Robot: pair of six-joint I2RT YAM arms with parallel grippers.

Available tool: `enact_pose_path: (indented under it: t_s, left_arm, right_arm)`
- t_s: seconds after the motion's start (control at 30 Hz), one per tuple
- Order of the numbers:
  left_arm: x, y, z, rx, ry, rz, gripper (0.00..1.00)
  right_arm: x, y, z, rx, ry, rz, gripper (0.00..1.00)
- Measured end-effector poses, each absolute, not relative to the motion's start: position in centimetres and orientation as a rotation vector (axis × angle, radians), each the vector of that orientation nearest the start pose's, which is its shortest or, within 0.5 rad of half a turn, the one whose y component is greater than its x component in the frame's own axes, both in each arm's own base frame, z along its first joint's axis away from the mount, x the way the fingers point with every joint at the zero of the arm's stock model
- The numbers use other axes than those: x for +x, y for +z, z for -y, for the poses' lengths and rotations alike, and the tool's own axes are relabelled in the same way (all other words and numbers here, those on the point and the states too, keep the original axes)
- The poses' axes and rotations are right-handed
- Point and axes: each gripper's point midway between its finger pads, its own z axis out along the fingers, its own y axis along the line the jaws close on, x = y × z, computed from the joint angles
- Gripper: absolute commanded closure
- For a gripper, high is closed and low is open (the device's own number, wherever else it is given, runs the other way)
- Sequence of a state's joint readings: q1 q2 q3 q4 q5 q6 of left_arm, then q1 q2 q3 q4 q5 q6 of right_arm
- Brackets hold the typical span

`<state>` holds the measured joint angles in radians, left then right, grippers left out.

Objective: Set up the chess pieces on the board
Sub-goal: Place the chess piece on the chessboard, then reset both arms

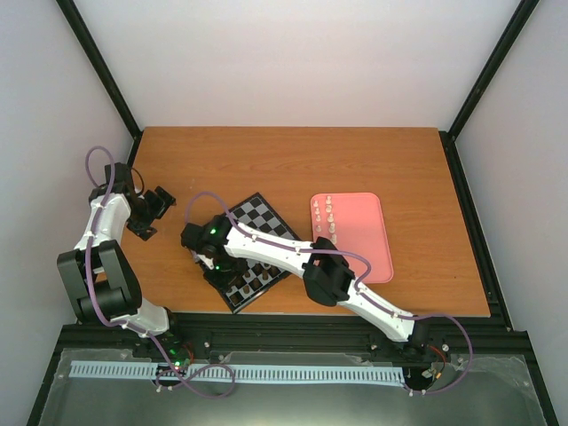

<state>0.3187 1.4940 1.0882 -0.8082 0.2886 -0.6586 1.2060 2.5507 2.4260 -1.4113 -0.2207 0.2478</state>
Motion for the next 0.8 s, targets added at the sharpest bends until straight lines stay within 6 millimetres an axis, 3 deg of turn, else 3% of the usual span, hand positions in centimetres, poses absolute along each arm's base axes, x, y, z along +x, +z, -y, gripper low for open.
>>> enact_pose_path:
  t_s: [0.2, 0.4, 0.5, 0.53, 0.57, 0.67, 0.8]
  left_arm:
    - [33.1, 11.1, -5.8, -1.250, -0.485, -2.506, 0.00]
    - [33.0, 11.2, -6.0, -1.251, -0.465, -2.506, 0.00]
    - [33.3, 12.0, -6.3, -1.240, -0.450, -2.499, 0.00]
    - [33.5, 12.4, -6.4, -1.235, -0.444, -2.491, 0.00]
    - [33.9, 12.9, -6.6, -1.228, -0.440, -2.480, 0.00]
    - [34.8, 14.6, -6.9, -1.198, -0.423, -2.452, 0.00]
    - [36.5, 18.1, -6.8, -1.106, -0.369, -2.423, 0.00]
  right_arm:
    - [14.5, 6.5, -48.0, -1.493, 0.326, -2.842, 0.67]
    - [15.8, 12.5, -47.6, -1.426, 0.364, -2.722, 0.56]
    - [16.8, 15.3, -46.9, -1.373, 0.391, -2.677, 0.38]
    - [17.3, 16.0, -46.4, -1.342, 0.392, -2.675, 0.10]
    - [18.0, 16.7, -45.8, -1.313, 0.391, -2.673, 0.01]
    - [21.2, 18.0, -43.0, -1.180, 0.372, -2.690, 0.00]
    - [27.5, 19.2, -37.6, -0.918, 0.342, -2.722, 0.00]
